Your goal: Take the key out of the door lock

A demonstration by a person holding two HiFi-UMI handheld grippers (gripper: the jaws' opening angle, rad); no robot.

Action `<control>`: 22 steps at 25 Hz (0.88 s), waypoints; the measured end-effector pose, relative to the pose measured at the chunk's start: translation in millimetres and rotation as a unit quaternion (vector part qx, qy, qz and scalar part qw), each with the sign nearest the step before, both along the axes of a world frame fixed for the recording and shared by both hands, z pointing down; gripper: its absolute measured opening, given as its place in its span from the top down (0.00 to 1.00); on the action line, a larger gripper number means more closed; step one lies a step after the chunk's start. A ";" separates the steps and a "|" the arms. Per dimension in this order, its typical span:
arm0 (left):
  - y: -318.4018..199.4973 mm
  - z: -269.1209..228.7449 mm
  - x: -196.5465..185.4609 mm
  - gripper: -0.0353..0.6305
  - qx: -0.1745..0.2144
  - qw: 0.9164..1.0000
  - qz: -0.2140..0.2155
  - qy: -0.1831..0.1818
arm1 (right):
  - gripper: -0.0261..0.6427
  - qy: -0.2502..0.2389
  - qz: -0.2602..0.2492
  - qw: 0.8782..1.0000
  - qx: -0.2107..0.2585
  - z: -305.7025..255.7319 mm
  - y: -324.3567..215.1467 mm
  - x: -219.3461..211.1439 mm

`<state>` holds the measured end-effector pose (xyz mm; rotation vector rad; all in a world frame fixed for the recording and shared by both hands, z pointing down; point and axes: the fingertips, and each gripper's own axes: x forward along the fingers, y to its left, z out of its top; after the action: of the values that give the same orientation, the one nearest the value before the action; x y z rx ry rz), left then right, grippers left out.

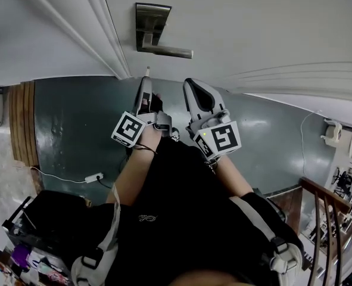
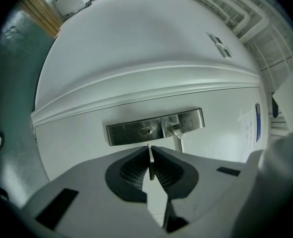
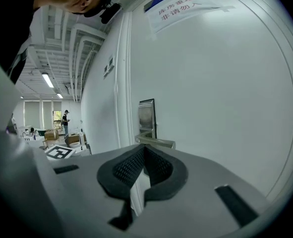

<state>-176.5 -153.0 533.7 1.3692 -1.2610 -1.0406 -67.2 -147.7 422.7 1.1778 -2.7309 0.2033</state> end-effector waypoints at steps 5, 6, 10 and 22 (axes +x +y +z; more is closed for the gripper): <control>31.7 -5.2 19.3 0.89 0.003 1.000 -0.013 -0.017 | 0.95 -0.009 -0.012 1.000 0.002 -2.8 18.8 29.6; 38.6 -5.6 24.4 0.89 0.002 1.000 -0.017 -0.017 | 0.95 -0.010 -0.016 1.000 0.002 -2.0 23.7 35.6; 65.0 -10.5 50.3 0.89 0.004 0.999 -0.032 -0.018 | 0.95 -0.017 -0.027 0.999 0.002 -1.3 41.2 64.4; 119.2 -28.6 100.7 0.89 -0.013 0.957 0.022 -0.290 | 0.95 -0.005 -0.014 1.000 0.015 14.1 68.8 139.5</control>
<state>-75.8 -33.8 505.2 1.7455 -1.6460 -0.5981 72.2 -78.9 436.7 1.1488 -2.7665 0.1650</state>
